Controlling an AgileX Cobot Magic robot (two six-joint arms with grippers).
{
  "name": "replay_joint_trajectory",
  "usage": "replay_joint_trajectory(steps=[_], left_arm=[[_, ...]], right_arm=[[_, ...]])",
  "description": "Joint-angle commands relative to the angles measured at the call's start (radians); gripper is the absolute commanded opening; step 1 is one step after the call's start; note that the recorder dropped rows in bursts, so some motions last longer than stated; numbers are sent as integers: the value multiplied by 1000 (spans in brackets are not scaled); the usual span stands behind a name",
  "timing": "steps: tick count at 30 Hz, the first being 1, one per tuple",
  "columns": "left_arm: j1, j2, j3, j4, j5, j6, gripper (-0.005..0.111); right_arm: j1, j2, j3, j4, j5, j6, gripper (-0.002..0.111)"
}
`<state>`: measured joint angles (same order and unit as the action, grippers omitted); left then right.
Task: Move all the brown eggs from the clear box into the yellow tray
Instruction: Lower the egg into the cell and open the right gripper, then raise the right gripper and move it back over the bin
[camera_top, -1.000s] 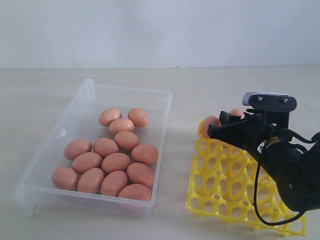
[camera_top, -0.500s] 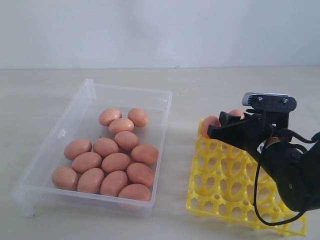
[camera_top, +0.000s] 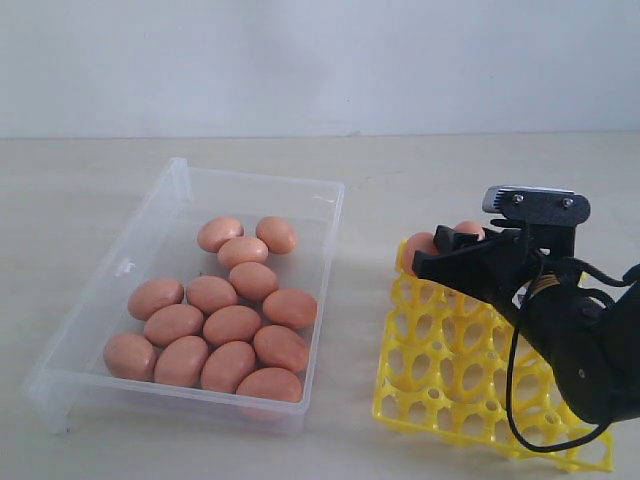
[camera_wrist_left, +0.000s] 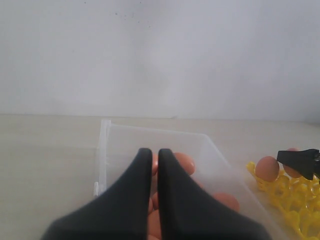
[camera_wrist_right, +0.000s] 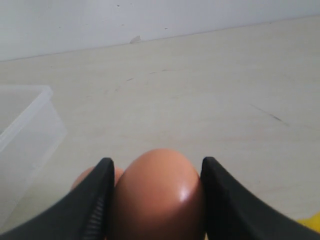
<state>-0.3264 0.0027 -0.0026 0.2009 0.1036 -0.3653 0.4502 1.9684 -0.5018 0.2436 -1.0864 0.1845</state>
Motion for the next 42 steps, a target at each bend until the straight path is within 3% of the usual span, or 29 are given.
replay_joint_trajectory(steps=[1,7,12,22,27,32,36,42], left_arm=[[-8,-3,3,-2,-1,-8,4],[-8,-3,3,-2,-1,-8,4],[-8,-3,3,-2,-6,-8,4],[-8,-3,3,-2,-6,-8,4],[-8,-3,3,-2,-6,-8,4],[-8,-3,3,-2,-4,-8,4],[-8,-3,3,-2,-2,-8,4],[-8,-3,3,-2,-2,-8,4]], right_arm=[[-2,-2,0,-8,-4,-3,34],[-2,-2,0,-11,-4,-8,35],[-2,-2,0,-18,-2,-5,54],[-2,-15,2,45,-13,-17,54],[-2,-136,2,79,6,-75,54],[0,-310,0,-89,33,-78,54],[3,-422,-78,-290,308,-49,51],[85,-490,-331,-373,880,-27,25]])
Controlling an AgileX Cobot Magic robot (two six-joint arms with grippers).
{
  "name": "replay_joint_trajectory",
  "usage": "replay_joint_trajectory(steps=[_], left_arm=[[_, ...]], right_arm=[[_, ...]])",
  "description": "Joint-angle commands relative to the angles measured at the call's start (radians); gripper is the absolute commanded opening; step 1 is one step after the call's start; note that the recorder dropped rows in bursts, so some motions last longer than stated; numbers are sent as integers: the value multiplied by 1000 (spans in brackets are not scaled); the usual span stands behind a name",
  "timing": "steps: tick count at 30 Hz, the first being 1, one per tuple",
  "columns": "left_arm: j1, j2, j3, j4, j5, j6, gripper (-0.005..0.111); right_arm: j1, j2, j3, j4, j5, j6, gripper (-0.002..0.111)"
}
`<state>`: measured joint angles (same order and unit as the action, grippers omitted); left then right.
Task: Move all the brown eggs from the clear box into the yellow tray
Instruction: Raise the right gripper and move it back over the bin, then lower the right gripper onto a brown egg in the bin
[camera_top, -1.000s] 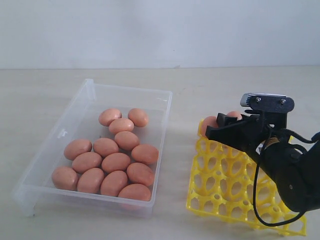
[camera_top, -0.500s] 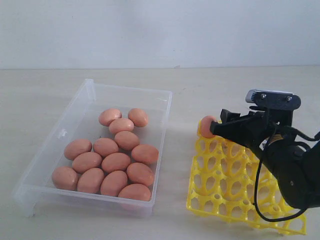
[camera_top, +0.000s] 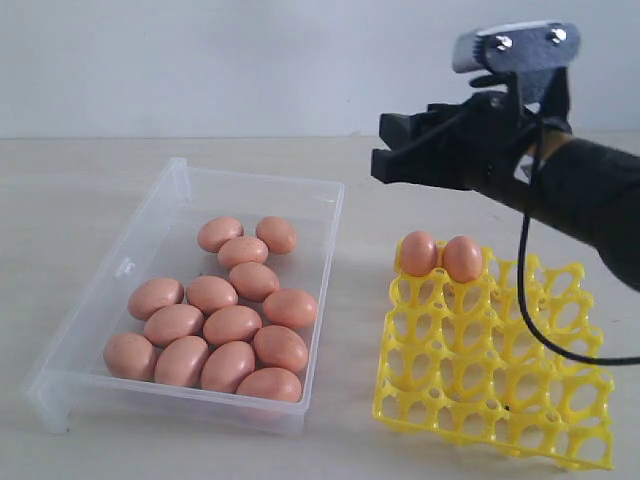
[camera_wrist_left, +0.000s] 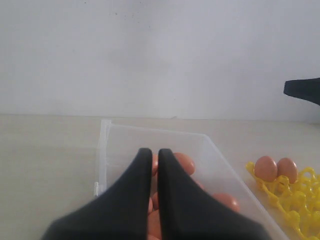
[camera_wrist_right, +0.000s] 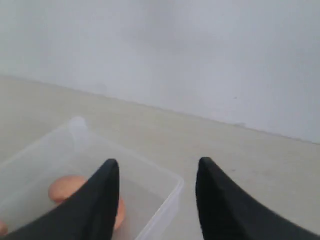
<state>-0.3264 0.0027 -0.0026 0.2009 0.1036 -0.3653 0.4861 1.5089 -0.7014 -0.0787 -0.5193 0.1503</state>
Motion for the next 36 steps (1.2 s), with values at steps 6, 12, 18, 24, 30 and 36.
replay_joint_trajectory(steps=[6,12,18,24,30,36], left_arm=[[-8,-3,3,-2,-2,-8,4],[-8,-3,3,-2,-2,-8,4],[-8,-3,3,-2,-4,-8,4],[-8,-3,3,-2,-4,-8,4],[-8,-3,3,-2,-4,-8,4],[-8,-3,3,-2,-4,-8,4]], right_arm=[[164,-31,-384,-106,703,-36,0],[211,58,-628,-42,1042,-118,0],[211,256,-806,176,1282,-332,0],[211,413,-886,252,1333,-469,23],[211,529,-894,256,1245,-475,69],[211,608,-908,256,1162,-538,57]])
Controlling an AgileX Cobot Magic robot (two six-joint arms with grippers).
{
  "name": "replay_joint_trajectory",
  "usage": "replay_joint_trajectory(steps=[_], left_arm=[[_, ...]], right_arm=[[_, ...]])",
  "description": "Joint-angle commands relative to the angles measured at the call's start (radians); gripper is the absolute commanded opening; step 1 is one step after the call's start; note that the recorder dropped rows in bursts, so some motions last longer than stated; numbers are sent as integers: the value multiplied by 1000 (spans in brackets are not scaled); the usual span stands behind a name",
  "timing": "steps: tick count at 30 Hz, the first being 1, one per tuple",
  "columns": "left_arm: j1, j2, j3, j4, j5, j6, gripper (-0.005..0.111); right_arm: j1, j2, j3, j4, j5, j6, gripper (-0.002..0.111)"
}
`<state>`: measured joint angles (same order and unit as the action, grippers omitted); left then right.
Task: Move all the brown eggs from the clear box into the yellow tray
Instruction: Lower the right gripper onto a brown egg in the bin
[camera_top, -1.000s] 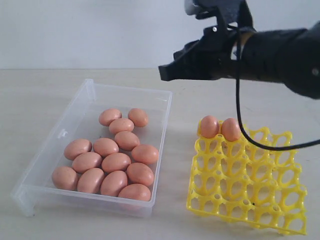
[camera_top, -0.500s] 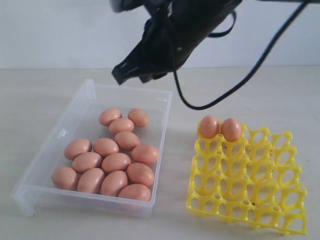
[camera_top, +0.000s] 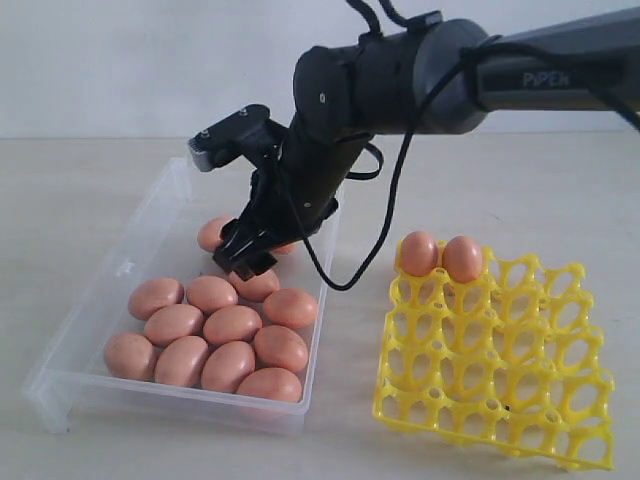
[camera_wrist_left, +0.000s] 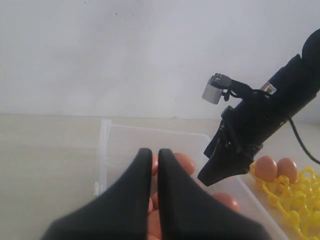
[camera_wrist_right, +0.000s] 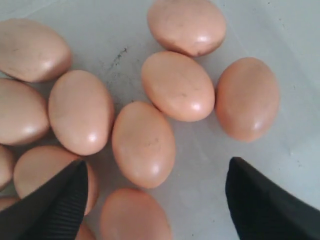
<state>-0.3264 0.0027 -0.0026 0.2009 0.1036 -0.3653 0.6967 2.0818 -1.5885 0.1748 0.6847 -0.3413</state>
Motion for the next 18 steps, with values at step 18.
replay_joint_trajectory(steps=[18], left_arm=[[-8,-3,3,-2,1,-8,4]], right_arm=[[27,135,-80,39,-67,-214,54]])
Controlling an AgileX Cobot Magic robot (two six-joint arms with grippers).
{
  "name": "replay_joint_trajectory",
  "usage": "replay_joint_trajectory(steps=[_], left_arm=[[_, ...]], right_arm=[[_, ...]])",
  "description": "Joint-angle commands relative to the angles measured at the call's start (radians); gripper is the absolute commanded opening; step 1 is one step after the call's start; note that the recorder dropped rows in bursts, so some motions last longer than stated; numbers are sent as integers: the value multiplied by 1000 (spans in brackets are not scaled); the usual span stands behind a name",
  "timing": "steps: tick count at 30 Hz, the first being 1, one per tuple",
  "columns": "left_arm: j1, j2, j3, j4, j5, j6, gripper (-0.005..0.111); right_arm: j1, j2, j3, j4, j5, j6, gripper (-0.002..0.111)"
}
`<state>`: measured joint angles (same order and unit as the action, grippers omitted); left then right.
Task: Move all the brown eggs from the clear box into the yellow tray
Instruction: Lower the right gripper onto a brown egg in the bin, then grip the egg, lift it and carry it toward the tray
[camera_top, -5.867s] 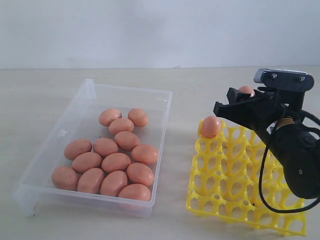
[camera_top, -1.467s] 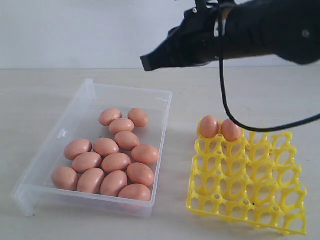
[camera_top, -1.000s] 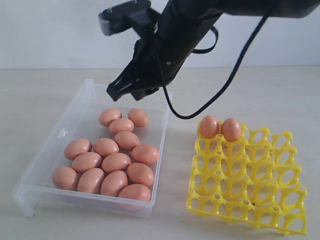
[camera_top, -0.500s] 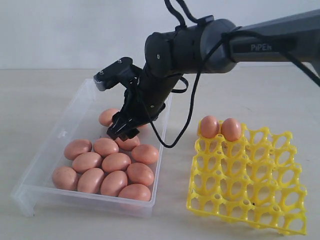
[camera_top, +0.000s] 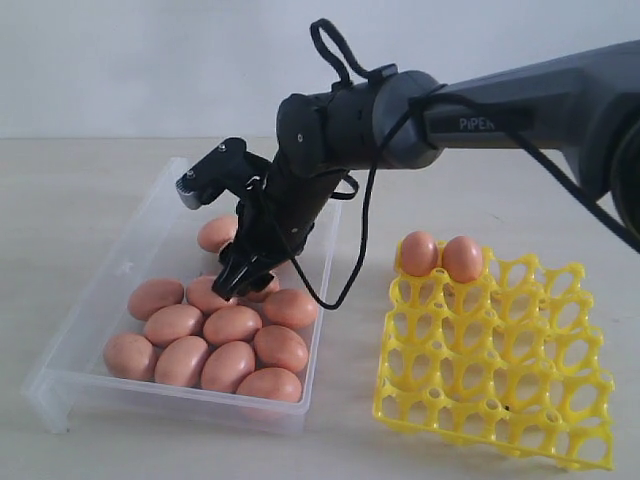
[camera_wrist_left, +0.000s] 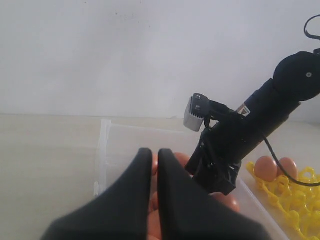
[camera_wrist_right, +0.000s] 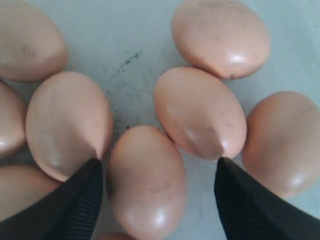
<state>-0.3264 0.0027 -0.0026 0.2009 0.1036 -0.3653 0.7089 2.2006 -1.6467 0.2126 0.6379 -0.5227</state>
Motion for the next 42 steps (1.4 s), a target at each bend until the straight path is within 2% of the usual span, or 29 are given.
replay_joint_trajectory(steps=[1,13,15,17,21,33,42], left_arm=[[-8,-3,3,-2,1,-8,4],[-8,-3,3,-2,-2,-8,4],[-8,-3,3,-2,-2,-8,4],[-8,-3,3,-2,-2,-8,4],[-8,-3,3,-2,-2,-8,4],[-8,-3,3,-2,1,-8,4],[-8,-3,3,-2,1,-8,4]], right_arm=[[18,18,-22,1,-31,-32,54],[20,56,-30,-1,-20,-49,54],[20,56,-30,1,-32,-27,51],[20,54,-30,3,-40,-25,39],[20,54,-30,1,-58,-19,0],[18,-39,-20,-48,-209,104,0],[5,-225,293,-43,-638,204,0]])
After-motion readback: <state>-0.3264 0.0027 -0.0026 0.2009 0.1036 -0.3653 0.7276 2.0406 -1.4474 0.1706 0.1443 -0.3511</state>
